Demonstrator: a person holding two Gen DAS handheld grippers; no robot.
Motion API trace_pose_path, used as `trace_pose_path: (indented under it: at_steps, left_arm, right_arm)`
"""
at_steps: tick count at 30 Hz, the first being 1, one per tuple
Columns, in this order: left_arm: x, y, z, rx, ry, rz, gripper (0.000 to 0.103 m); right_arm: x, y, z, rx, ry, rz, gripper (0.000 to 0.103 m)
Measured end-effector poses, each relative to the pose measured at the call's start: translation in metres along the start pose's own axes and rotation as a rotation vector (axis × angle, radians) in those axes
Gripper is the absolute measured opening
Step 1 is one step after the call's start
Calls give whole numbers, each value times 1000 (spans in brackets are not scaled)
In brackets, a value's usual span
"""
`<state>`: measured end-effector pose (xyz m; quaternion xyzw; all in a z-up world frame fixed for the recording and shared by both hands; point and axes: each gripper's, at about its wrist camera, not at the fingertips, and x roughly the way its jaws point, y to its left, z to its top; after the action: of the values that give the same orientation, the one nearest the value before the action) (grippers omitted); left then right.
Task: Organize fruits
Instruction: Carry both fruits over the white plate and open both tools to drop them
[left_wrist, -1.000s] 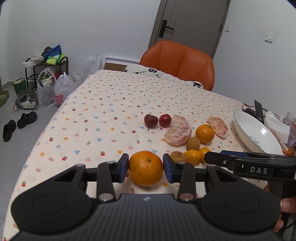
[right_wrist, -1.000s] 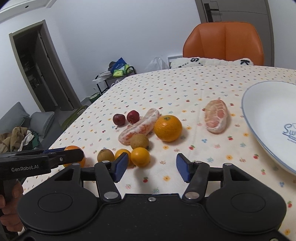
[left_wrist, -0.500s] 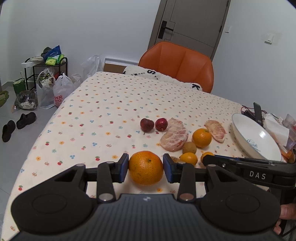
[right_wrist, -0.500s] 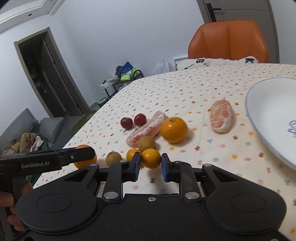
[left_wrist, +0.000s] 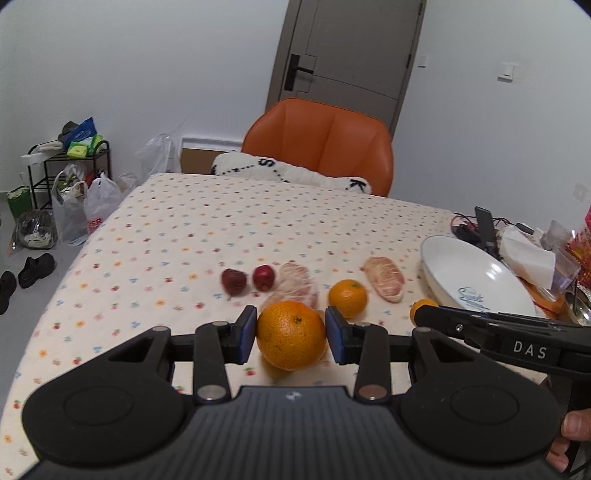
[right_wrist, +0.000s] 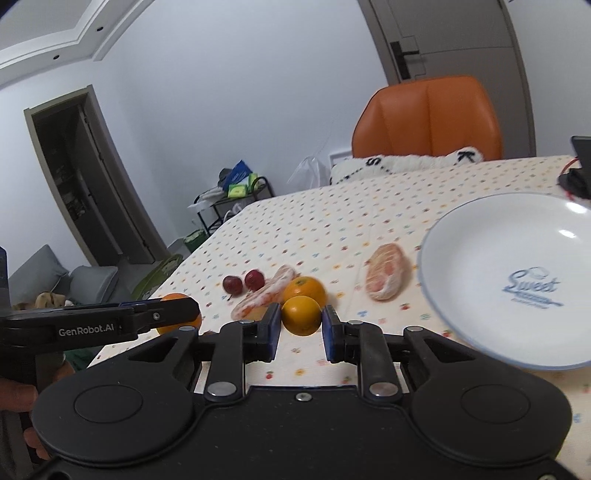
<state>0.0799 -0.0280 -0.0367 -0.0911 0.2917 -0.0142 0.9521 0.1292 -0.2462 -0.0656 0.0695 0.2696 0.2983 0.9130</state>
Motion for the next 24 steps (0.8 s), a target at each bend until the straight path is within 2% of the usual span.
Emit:
trace_pose_path:
  at_steps: [13,24]
  left_arm:
    - [11,-60,11,76,-14,-59,39]
    - [30,-102,15,125,-3,-110,39]
  right_arm:
    - [-39,-40,3,44,-83,-88,22]
    - [-57,-75,1,97,-114,-166,22]
